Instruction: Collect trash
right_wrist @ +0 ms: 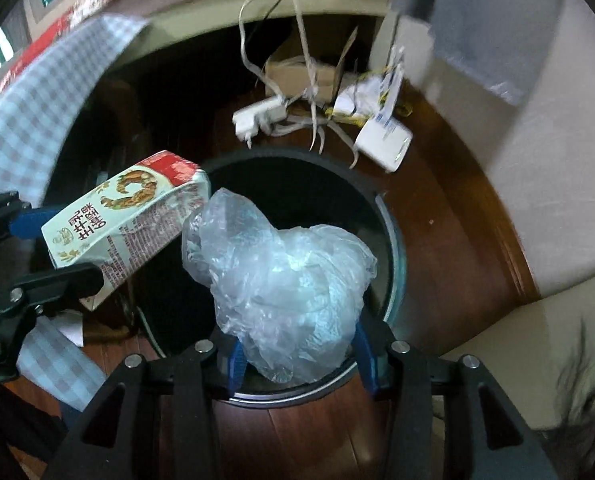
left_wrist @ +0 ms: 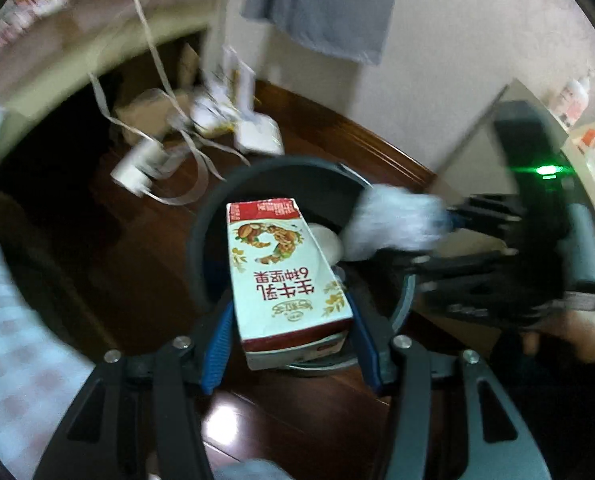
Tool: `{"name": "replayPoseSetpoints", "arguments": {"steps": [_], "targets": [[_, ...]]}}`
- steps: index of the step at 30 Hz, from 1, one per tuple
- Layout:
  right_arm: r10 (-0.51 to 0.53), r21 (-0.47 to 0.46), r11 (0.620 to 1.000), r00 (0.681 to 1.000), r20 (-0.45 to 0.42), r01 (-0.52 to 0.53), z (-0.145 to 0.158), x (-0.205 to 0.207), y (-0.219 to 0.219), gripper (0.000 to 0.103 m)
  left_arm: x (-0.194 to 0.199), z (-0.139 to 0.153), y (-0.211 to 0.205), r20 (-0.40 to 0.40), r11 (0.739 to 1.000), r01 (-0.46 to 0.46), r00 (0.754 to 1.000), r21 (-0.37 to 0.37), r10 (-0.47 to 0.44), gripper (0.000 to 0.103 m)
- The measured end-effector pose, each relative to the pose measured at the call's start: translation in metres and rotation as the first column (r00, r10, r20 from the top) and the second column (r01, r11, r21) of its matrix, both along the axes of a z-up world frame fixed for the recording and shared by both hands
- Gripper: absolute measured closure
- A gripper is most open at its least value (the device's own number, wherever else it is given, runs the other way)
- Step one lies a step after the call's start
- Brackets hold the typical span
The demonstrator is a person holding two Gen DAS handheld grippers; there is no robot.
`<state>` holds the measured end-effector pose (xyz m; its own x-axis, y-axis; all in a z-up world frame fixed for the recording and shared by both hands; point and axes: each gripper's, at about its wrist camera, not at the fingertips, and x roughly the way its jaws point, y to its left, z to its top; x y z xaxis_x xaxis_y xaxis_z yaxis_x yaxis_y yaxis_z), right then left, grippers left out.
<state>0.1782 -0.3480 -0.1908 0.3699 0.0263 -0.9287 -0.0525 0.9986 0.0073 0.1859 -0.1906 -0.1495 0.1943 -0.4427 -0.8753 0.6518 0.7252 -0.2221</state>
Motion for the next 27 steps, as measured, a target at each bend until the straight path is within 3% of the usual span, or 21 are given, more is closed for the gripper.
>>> {"name": "replayPoseSetpoints", "arguments": {"steps": [1, 3, 4, 12, 22, 27], "targets": [[0.006, -0.007, 1.0, 1.0, -0.024, -0.006, -0.011, 0.004, -0.002, 0.041, 0.001, -0.004, -0.003, 0.0, 1.0, -0.01, 1.0, 0.023, 0.01, 0.043], [-0.015, -0.05, 0.999, 0.998, -0.055, 0.013, -0.027, 0.008, -0.007, 0.002, 0.001, -0.01, -0.004, 0.034, 0.996, -0.047, 0.998, 0.073, 0.044, 0.029], [-0.022, -0.063, 0.998, 0.998, -0.066, 0.018, -0.031, 0.008, -0.01, 0.001, 0.0, -0.01, -0.004, 0.032, 0.996, -0.056, 0.998, 0.074, 0.053, 0.023], [-0.113, -0.056, 0.992, 0.994, -0.002, 0.112, -0.005, -0.012, -0.033, 0.0, -0.009, 0.001, 0.009, 0.111, 0.987, -0.132, 0.986, 0.093, 0.121, 0.02], [-0.086, -0.093, 0.991, 0.993, 0.077, 0.093, 0.031, -0.018, -0.017, 0.0, -0.008, 0.022, 0.018, 0.174, 0.986, -0.147, 0.976, 0.084, 0.131, 0.019], [-0.107, -0.095, 0.988, 0.986, 0.127, 0.12, 0.062, -0.031, -0.015, 0.0, -0.019, 0.047, 0.025, 0.219, 0.984, -0.165, 0.965, 0.063, 0.148, 0.019]]}}
